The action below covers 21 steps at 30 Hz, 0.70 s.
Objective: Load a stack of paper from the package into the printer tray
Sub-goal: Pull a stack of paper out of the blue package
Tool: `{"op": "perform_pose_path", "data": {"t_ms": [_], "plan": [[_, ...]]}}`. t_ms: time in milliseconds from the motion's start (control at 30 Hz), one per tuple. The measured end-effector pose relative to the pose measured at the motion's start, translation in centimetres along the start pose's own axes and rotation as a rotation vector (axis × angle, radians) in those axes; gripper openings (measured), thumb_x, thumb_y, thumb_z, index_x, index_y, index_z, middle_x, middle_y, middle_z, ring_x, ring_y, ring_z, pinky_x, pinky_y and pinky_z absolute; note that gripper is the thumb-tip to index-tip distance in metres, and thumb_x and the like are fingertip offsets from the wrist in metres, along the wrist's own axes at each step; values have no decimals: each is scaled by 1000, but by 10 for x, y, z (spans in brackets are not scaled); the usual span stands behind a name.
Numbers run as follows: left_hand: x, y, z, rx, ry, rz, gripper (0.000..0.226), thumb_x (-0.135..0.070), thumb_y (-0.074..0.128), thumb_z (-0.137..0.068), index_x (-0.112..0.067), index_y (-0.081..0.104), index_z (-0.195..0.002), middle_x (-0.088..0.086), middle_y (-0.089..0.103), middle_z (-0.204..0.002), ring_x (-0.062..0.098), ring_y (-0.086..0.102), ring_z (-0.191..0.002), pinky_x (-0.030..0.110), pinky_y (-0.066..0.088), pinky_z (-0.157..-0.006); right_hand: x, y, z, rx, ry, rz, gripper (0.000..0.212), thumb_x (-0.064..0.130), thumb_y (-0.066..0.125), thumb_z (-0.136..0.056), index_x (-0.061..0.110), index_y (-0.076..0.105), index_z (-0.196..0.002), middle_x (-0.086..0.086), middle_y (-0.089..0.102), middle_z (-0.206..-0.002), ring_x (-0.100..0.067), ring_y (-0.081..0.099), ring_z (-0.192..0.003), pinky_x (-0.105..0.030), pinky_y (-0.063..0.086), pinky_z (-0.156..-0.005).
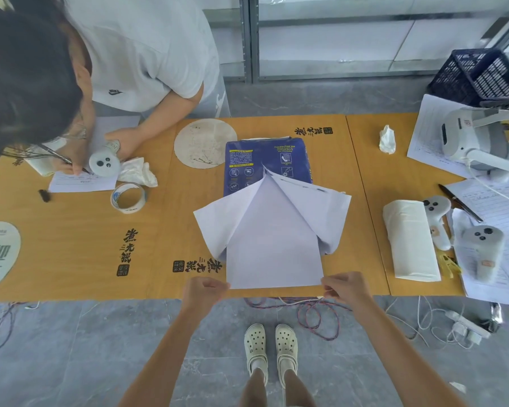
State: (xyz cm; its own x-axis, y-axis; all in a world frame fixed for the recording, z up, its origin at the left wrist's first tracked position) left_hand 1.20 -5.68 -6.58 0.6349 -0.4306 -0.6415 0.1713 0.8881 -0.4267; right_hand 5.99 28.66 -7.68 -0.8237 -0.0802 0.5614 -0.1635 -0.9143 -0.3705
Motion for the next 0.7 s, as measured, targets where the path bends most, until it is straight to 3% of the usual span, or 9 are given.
{"op": "perform_pose_path", "data": {"t_ms": [100, 167, 233, 300, 433, 567, 700], "plan": [[5, 3, 3, -6, -22, 34, 16, -14, 73, -73, -1, 70, -65, 13, 69, -67, 22, 61, -66, 34, 52, -68, -10, 5, -2, 31, 3, -64, 6, 5, 70, -74, 2, 70, -70, -7, 70, -57, -15, 69, -57, -37, 59, -77], [4, 4, 3, -17, -29, 37, 10, -13, 72, -74, -6, 68, -67, 13, 72, -73, 26, 66, -74, 39, 55, -78, -12, 7, -3, 27, 4, -68, 5, 6, 69, -74, 6, 69, -69, -7, 72, -61, -23, 72, -71, -42, 58, -83], [0, 3, 2, -51, -4, 10, 10, -16, 73, -73, -9, 65, -73, 8, 71, -77, 24, 66, -79, 38, 53, -78, -3, 3, 4, -26, -60, 18, 4, 11, 68, -74, 10, 65, -74, -9, 71, -73, -25, 69, -76, -38, 58, -74], [-9, -3, 5, -124, 57, -3, 11, -16, 72, -73, -9, 64, -76, -1, 67, -74, 18, 62, -76, 30, 50, -69, 14, -7, 14, -134, -203, 187, 11, 16, 67, -76, 12, 62, -85, -7, 68, -85, -23, 62, -77, -29, 47, -60], [-34, -5, 7, -175, 192, -46, 11, -14, 66, -78, -25, 64, -75, -11, 64, -71, 10, 59, -70, 20, 43, -57, 46, -7, 25, -207, -431, 380, 24, 21, 60, -83, 15, 62, -106, -5, 70, -93, -19, 58, -75, -25, 40, -55], [-46, 4, -2, -108, 199, -100, 11, -12, 60, -83, -21, 63, -88, -5, 62, -73, 3, 52, -62, 20, 39, -54, 62, 8, 11, -161, -421, 490, 30, 26, 55, -87, 12, 60, -113, -8, 68, -104, -25, 61, -82, -28, 43, -63], [-49, 11, -13, -88, 156, -114, 21, -12, 61, -82, -23, 55, -65, -7, 52, -56, 8, 45, -55, 24, 35, -53, 69, 14, -1, -161, -352, 530, 28, 24, 51, -88, 1, 61, -101, -17, 66, -95, -30, 57, -78, -31, 43, -62]]}}
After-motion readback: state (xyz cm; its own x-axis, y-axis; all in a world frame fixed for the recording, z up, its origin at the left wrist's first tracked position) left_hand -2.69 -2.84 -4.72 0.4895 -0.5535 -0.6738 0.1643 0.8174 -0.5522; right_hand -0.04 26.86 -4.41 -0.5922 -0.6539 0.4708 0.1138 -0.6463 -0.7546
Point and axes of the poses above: each hand's wrist, its own z-axis away from the middle knuckle, its own y-axis out of the palm, x = y × z, the point moved 9 cm from there along -z, towards the middle knuckle
